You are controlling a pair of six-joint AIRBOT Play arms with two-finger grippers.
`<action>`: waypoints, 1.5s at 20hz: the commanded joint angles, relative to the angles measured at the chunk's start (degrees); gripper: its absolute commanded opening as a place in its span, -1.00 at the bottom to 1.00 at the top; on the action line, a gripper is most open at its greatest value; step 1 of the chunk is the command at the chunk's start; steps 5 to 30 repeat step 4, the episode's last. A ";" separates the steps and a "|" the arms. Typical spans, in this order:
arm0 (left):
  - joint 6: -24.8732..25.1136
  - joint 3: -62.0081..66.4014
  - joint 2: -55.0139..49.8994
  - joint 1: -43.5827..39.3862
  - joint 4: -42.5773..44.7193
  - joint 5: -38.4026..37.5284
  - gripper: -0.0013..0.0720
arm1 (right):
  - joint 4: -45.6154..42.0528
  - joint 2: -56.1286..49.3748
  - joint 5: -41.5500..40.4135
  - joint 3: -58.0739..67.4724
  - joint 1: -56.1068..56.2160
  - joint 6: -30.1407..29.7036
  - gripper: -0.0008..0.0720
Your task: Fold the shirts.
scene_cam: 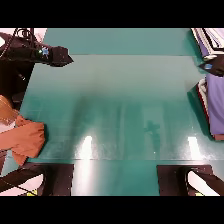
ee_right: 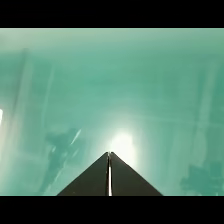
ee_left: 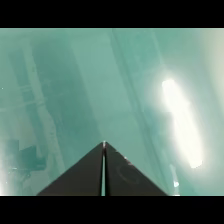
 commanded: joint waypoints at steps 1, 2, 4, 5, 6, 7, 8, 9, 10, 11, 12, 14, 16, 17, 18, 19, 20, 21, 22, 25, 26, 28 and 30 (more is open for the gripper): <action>-0.07 0.00 -0.04 0.00 0.00 0.07 -0.90 | 0.15 -1.86 -0.74 1.77 9.09 -1.86 -0.93; -0.04 0.00 -0.04 0.00 0.00 0.07 -0.90 | 0.17 -2.40 -0.57 1.77 9.73 -1.84 -0.93; -0.04 0.00 -0.04 0.00 0.00 0.07 -0.90 | 0.28 -3.48 0.44 1.77 10.10 -1.84 -0.93; -0.04 0.00 -0.04 0.00 0.00 0.07 -0.90 | 0.28 -3.48 0.44 1.77 10.10 -1.84 -0.93; -0.04 0.00 -0.04 0.00 0.00 0.07 -0.90 | 0.28 -3.48 0.44 1.77 10.10 -1.84 -0.93; -0.04 0.00 -0.04 0.00 0.00 0.07 -0.90 | 0.28 -3.48 0.44 1.77 10.10 -1.84 -0.93; -0.04 0.00 -0.04 0.00 0.00 0.07 -0.90 | 0.28 -3.48 0.44 1.77 10.10 -1.84 -0.93; -0.04 0.00 -0.04 0.00 0.00 0.07 -0.90 | 0.28 -3.48 0.44 1.77 10.10 -1.84 -0.93; -0.04 0.00 -0.04 0.00 0.00 0.07 -0.90 | 0.28 -3.48 0.44 1.77 10.10 -1.84 -0.93; -0.04 0.00 -0.04 0.00 0.00 0.07 -0.90 | 0.28 -3.48 0.44 1.77 10.10 -1.84 -0.93; -0.04 0.00 -0.04 0.00 0.00 0.07 -0.90 | 0.28 -3.48 0.44 1.77 10.10 -1.84 -0.93; -0.04 0.00 -0.04 0.00 0.00 0.07 -0.90 | 0.28 -3.48 0.44 1.77 10.10 -1.84 -0.93; -0.04 0.00 -0.04 0.00 0.00 0.07 -0.90 | 0.28 -3.48 0.44 1.77 10.10 -1.84 -0.93; -0.04 0.00 -0.04 0.00 0.00 0.07 -0.90 | 0.28 -3.48 0.44 1.77 10.10 -1.84 -0.93; -0.04 0.00 -0.04 0.00 0.00 0.07 -0.90 | 0.28 -3.48 0.44 1.77 10.10 -1.84 -0.93; -0.04 0.00 -0.04 0.00 0.00 0.07 -0.90 | 0.28 -3.48 0.44 1.77 10.10 -1.84 -0.93; -0.04 0.00 -0.04 0.00 0.00 0.07 -0.90 | 0.28 -3.48 0.44 1.77 10.10 -1.84 -0.93; -0.04 0.00 -0.04 0.00 0.00 0.07 -0.90 | 0.28 -3.48 0.44 1.77 10.10 -1.84 -0.93; -0.04 0.00 -0.04 0.00 0.00 0.07 -0.90 | 0.28 -3.48 0.44 1.77 10.10 -1.84 -0.93; -0.04 0.00 -0.04 0.00 0.00 0.07 -0.90 | 0.28 -3.48 0.44 1.77 10.10 -1.84 -0.93; -0.04 0.00 -0.04 0.00 0.00 0.07 -0.90 | 0.28 -3.48 0.44 1.77 10.10 -1.84 -0.93; -0.04 0.00 -0.04 0.00 0.00 0.07 -0.90 | 0.28 -3.48 0.44 1.77 10.10 -1.84 -0.93; -0.04 0.00 -0.04 0.00 0.00 0.07 -0.90 | 0.28 -3.48 0.44 1.77 10.10 -1.84 -0.93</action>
